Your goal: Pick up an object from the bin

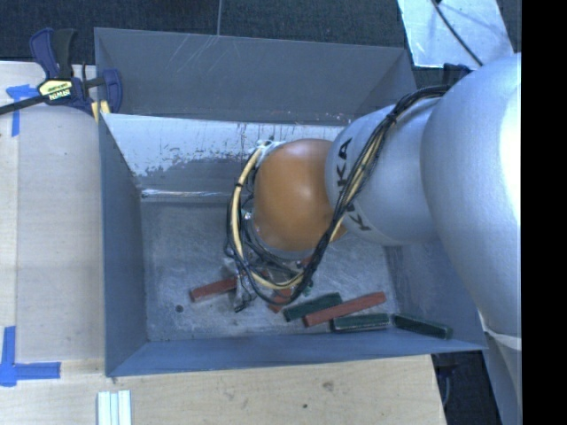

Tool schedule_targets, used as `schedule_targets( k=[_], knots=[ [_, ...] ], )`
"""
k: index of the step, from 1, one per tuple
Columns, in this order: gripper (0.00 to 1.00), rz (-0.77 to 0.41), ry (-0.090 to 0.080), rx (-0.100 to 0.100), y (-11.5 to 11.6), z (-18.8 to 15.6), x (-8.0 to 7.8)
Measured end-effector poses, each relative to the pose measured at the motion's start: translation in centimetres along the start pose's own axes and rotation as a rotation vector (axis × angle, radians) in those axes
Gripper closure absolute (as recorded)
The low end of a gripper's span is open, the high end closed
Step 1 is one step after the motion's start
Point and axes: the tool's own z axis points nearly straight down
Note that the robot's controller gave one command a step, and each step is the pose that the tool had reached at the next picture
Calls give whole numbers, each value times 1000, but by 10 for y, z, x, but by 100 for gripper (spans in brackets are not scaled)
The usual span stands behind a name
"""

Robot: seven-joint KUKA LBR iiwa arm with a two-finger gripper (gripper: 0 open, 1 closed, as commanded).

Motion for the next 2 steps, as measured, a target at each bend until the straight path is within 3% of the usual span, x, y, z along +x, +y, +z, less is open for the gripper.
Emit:
schedule_targets(
  k=[1,2],
  knots=[
    [100,-31,-5,2,-9,-128,9],
    [100,-403,-2,3,-62,-207,12]
  ],
)
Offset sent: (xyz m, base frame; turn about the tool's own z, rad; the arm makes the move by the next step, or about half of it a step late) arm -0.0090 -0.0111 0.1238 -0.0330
